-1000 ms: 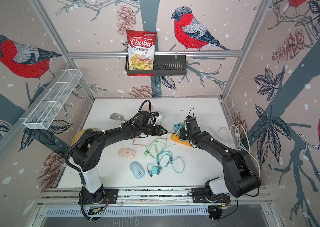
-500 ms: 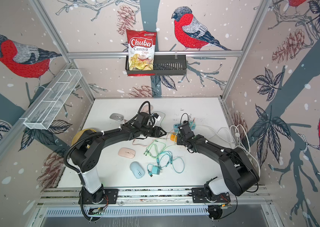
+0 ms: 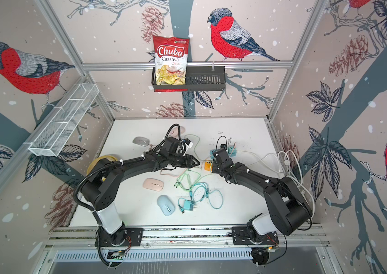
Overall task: Unplug the wireless mouse
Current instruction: Remove the plug from the socket.
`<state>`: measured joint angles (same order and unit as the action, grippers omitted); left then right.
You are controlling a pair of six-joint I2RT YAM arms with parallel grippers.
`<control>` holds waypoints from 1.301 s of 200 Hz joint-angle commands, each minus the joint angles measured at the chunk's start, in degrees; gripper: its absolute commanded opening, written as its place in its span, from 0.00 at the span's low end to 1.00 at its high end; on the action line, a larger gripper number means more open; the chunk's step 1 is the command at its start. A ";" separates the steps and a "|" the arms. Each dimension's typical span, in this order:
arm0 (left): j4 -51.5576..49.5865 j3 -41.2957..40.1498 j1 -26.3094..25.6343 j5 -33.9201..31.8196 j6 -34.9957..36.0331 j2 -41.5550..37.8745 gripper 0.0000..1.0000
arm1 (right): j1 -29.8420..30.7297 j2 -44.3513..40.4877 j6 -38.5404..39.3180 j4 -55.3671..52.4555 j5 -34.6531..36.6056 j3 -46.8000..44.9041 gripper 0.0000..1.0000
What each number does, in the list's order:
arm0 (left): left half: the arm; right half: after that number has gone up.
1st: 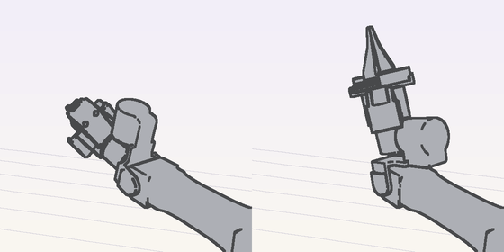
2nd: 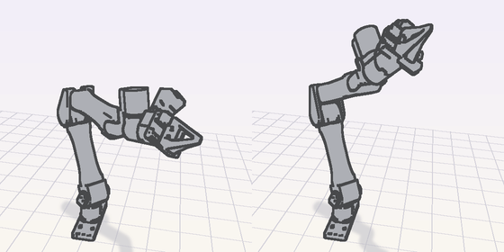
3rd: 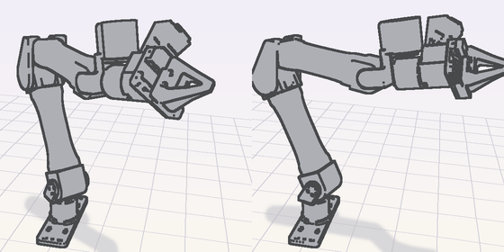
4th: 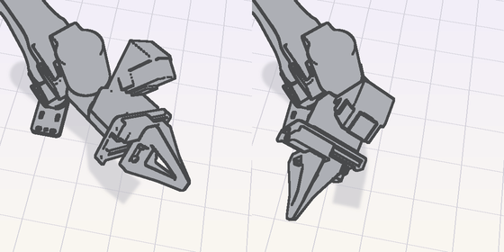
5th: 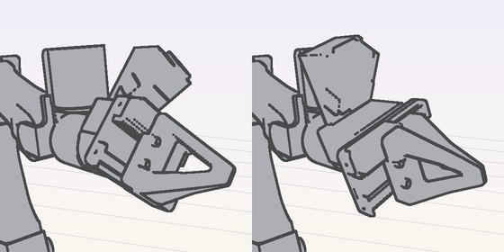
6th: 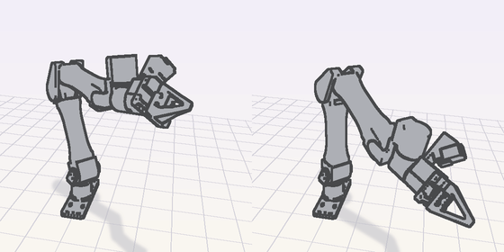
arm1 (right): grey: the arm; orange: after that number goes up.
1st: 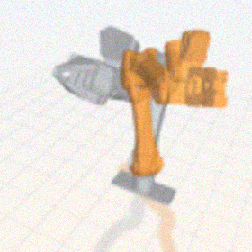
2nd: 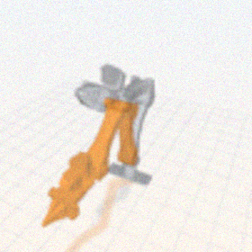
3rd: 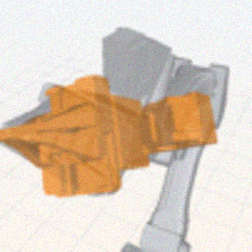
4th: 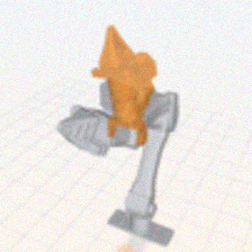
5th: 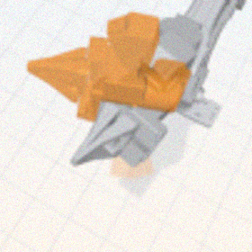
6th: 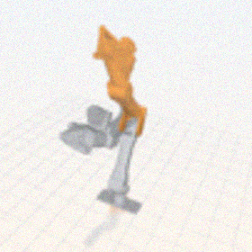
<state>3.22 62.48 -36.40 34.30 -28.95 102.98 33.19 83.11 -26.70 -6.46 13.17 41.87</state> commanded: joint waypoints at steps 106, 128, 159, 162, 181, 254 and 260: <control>1.95 0.02 -0.24 1.53 0.21 0.75 0.51 | 3.09 -1.80 0.89 -6.33 11.73 3.48 0.27; 1.68 1.81 -1.56 3.44 0.77 2.63 0.55 | 3.08 -2.06 0.49 -4.38 7.66 1.76 0.27; -0.10 6.93 -4.16 2.22 0.21 7.48 0.26 | 2.24 -2.81 -0.37 -1.59 2.91 -1.08 0.27; -0.35 7.45 -4.26 2.18 0.21 8.02 0.22 | 2.15 -2.85 -0.45 -1.29 2.45 -1.35 0.27; -4.59 12.20 -5.46 -0.99 2.29 11.45 0.15 | 1.64 -2.96 -0.72 -0.28 1.17 -2.89 0.27; -34.50 36.56 -11.28 -26.84 10.54 26.77 0.32 | 0.66 -3.34 0.06 0.93 -0.86 -3.94 0.25; -35.19 36.83 -11.56 -28.78 10.58 27.00 0.32 | 0.65 -3.36 0.11 1.04 -0.99 -3.90 0.25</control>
<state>-18.39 96.86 -47.16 18.98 -20.88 127.50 33.95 79.79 -26.81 -6.07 14.96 38.20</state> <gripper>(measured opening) 0.320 0.433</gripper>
